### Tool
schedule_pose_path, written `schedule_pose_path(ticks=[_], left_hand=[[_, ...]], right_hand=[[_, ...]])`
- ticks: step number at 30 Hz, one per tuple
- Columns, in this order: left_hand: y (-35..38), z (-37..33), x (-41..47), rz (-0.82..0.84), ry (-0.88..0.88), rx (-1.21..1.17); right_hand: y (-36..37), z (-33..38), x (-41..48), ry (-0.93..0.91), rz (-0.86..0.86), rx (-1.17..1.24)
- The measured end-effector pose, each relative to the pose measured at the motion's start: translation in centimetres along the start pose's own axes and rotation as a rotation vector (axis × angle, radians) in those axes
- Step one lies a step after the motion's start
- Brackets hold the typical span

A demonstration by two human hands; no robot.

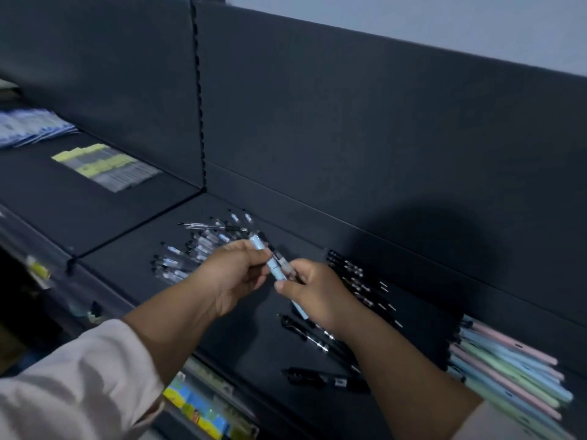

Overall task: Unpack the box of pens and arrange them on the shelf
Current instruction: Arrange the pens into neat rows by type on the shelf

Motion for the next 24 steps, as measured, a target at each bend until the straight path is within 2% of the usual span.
schedule_pose_path(ticks=[3, 7, 16, 20, 24], left_hand=[[-0.9, -0.3, 0.3, 0.023, 0.020, 0.063], [0.6, -1.3, 0.5, 0.067, 0.079, 0.151], [14.3, -0.1, -1.9, 0.325, 0.369, 0.668], [19.0, 1.1, -3.8, 0.395, 0.518, 0.870], [20.8, 1.9, -4.3, 0.355, 0.614, 1.084]], right_hand=[[-0.1, -0.2, 0.5, 0.023, -0.062, -0.097], [-4.0, -1.2, -1.1, 0.057, -0.214, -0.281], [-18.0, -5.1, -13.7, 0.269, -0.568, -0.711], [-22.6, -8.4, -18.6, 0.440, -0.622, -0.763], [-24.4, -10.4, -20.5, 0.470, -0.608, -0.761]])
Point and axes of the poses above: each hand's wrist, its own x-axis towards the middle knuckle, its own y-axis out of the palm, z = x × y, the point moved 10 cm from there along x, towards the middle knuckle, and after that the axes turned 8 degrees about x, right-handed, at the moved point
